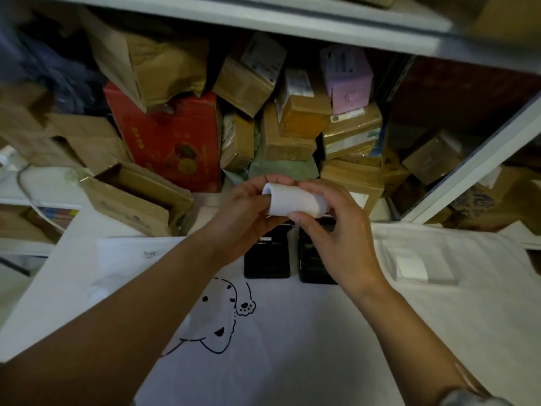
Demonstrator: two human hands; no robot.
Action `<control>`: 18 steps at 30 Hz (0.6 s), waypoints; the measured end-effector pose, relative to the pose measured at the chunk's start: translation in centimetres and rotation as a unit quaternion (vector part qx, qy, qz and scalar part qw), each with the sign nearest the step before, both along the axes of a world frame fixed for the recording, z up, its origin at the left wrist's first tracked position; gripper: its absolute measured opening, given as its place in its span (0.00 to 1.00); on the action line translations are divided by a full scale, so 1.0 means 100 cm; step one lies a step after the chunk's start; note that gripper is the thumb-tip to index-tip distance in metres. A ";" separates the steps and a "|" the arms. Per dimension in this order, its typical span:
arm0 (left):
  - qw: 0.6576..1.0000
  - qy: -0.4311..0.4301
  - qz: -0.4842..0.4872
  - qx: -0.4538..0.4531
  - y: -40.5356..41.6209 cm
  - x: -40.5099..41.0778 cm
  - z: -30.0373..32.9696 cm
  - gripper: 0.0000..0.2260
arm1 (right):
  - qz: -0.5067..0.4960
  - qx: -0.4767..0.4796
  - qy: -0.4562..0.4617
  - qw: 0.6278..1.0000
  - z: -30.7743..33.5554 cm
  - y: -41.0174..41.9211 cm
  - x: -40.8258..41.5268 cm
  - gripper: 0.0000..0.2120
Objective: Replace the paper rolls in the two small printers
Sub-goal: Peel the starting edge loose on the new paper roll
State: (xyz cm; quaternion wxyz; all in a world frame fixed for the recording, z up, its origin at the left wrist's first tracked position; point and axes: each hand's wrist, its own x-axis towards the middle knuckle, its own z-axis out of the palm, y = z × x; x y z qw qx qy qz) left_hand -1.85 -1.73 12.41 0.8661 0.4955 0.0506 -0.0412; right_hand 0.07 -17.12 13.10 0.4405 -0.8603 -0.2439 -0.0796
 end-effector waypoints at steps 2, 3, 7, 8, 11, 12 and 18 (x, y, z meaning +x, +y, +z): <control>1.000 0.001 -0.008 0.013 0.002 0.000 0.011 0.15 | -0.004 0.019 -0.001 1.000 0.010 -0.001 0.001 0.20; 1.000 0.002 -0.016 0.017 0.003 0.000 0.016 0.14 | -0.012 0.024 -0.004 1.000 0.014 -0.002 0.000 0.21; 0.996 0.019 -0.050 0.068 0.006 0.000 0.041 0.14 | -0.033 0.036 -0.031 0.998 0.032 -0.006 -0.005 0.22; 0.994 0.023 -0.057 0.085 0.006 -0.001 0.049 0.13 | -0.033 0.039 -0.040 0.998 0.037 -0.008 -0.006 0.22; 0.987 0.013 -0.069 0.141 0.002 -0.006 0.075 0.11 | -0.031 0.040 -0.084 0.995 0.061 -0.017 -0.010 0.23; 0.986 0.006 -0.070 0.154 -0.001 -0.008 0.084 0.11 | -0.030 0.035 -0.106 0.993 0.071 -0.021 -0.012 0.22; 0.977 -0.081 -0.079 0.179 -0.021 -0.029 0.136 0.12 | -0.011 0.075 -0.164 0.984 0.121 -0.047 -0.026 0.23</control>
